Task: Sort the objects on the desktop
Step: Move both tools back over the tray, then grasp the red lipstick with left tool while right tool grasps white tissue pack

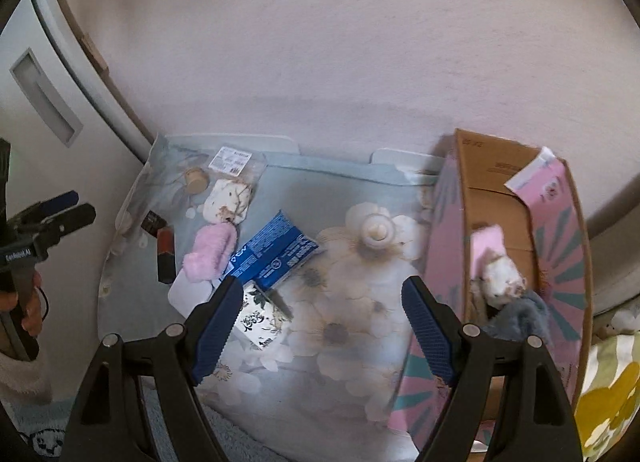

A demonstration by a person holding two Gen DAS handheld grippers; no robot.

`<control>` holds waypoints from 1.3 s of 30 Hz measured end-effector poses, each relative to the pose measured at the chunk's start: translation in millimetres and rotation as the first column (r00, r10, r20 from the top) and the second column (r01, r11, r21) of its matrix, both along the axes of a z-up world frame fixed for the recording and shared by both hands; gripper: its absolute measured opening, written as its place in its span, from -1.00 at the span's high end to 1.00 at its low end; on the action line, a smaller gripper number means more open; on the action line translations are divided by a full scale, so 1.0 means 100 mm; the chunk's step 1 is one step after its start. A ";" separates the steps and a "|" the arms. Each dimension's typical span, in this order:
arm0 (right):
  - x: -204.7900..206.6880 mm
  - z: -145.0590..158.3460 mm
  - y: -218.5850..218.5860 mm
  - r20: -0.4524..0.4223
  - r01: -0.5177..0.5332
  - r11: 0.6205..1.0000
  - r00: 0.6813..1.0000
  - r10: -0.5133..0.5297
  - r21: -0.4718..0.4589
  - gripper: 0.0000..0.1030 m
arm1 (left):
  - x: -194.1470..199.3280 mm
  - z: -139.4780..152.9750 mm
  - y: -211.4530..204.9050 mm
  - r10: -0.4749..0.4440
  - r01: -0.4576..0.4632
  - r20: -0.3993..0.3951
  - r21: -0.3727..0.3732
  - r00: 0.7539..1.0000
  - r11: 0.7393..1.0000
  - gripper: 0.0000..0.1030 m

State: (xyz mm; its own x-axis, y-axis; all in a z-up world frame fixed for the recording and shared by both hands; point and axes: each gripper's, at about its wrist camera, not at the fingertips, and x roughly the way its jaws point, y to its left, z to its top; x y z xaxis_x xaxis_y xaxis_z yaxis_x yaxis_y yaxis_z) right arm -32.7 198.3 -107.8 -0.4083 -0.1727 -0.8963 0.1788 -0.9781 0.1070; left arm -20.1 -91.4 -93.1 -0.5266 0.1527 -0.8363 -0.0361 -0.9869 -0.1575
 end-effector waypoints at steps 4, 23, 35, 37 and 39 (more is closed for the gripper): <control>-0.07 -0.14 -0.09 0.041 -0.020 1.000 0.999 0.021 -0.006 -0.52 | 0.09 -0.18 -0.08 0.028 -0.028 0.027 0.000 0.999 1.000 -0.99; 0.08 -1.21 -0.59 0.107 -0.314 0.947 0.942 0.319 -0.061 -0.38 | -0.12 -1.24 0.18 0.130 -0.137 0.191 0.024 0.973 0.990 -0.43; 0.09 -1.30 -0.78 0.087 -0.405 0.914 0.911 0.404 -0.003 0.04 | -0.09 -1.30 0.25 0.162 -0.163 0.191 -0.011 0.968 0.987 0.45; 0.10 -1.28 -0.78 0.085 -0.401 0.916 0.913 0.400 0.001 0.04 | -0.08 -1.29 0.20 0.167 -0.172 0.197 0.008 0.966 0.985 0.51; 0.11 -1.27 -0.76 0.082 -0.398 0.917 0.914 0.397 -0.001 0.04 | -0.04 -1.27 0.17 0.177 -0.183 0.204 0.010 0.963 0.983 0.57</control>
